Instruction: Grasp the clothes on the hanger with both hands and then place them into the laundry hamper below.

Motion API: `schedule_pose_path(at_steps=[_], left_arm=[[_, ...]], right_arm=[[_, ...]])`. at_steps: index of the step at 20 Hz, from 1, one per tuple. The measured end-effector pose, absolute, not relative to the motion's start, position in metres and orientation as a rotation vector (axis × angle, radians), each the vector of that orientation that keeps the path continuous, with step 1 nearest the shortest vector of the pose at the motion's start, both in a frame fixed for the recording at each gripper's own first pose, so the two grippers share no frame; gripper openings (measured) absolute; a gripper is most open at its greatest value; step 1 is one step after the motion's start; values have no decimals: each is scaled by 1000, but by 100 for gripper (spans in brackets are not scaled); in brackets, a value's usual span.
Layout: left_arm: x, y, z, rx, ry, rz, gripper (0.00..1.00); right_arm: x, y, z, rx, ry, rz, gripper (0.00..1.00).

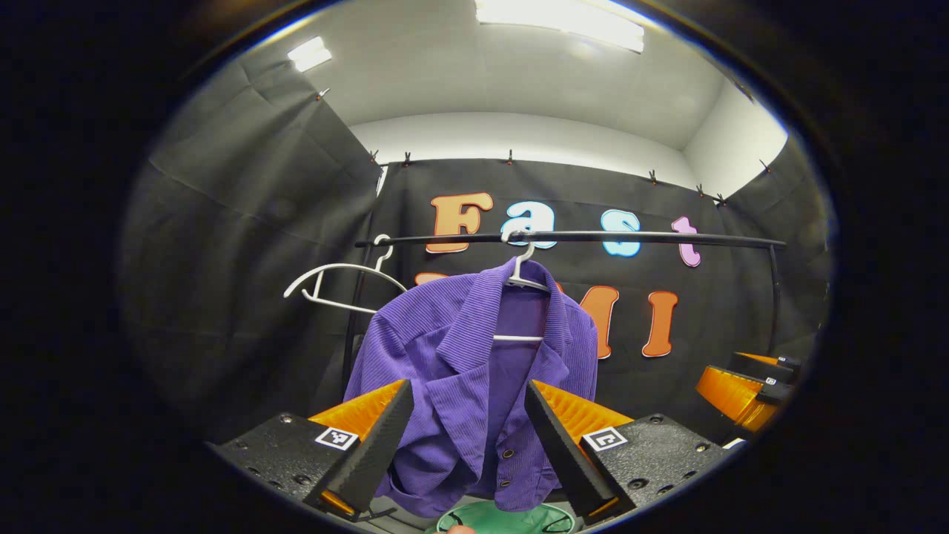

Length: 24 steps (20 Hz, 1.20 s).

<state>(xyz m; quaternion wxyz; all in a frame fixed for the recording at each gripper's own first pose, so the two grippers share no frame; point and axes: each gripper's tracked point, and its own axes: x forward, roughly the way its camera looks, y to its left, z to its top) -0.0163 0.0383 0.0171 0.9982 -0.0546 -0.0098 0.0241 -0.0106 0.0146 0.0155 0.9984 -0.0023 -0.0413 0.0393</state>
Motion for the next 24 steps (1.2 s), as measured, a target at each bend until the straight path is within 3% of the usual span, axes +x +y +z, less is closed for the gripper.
schedule_pose_path(at_steps=[3, 7, 9, 11, 13, 14, 15, 16, 17, 18, 19, 21, 23, 24], left_arm=[[-25, 60, 20, -61, -24, 60, 95], [-30, 78, 15, -26, -22, 26, 92], [-30, 85, 9, -40, -13, -4, 95], [-29, 93, 3, -59, 0, -37, 92], [-26, 99, -3, -108, 10, -82, 95], [-24, 101, -7, -126, 23, -102, 92], [-21, 104, -11, -133, 40, -111, 95], [-18, 109, -13, -135, 52, -110, 95], [-19, 111, -15, -136, 59, -106, 95], [-20, 110, -17, -136, 64, -102, 95], [-22, 111, -20, -131, 70, -81, 95], [-26, 113, -24, -115, 71, -10, 95], [-32, 109, -25, -111, 73, 77, 100], [-36, 104, -24, -114, 67, 115, 91]], right_arm=[[15, 45, -1, -3, -54, 108, 98], [67, 92, -19, 8, -1, 145, 94], [92, 105, -33, 24, 29, 115, 98], [112, 125, -55, 70, 105, 113, 94], [143, 136, -62, 83, 93, 81, 98], [155, 133, -69, 73, 89, 45, 94], [167, 130, -75, 68, 94, 14, 98], [176, 133, -82, 68, 105, 0, 94], [181, 133, -89, 62, 128, -1, 98], [183, 133, -95, 58, 133, -1, 94], [186, 129, -100, 58, 127, 1, 98], [197, 129, -116, 72, 142, 8, 94], [215, 123, -140, 88, 178, 17, 98], [225, 117, -151, 88, 193, 11, 98]])
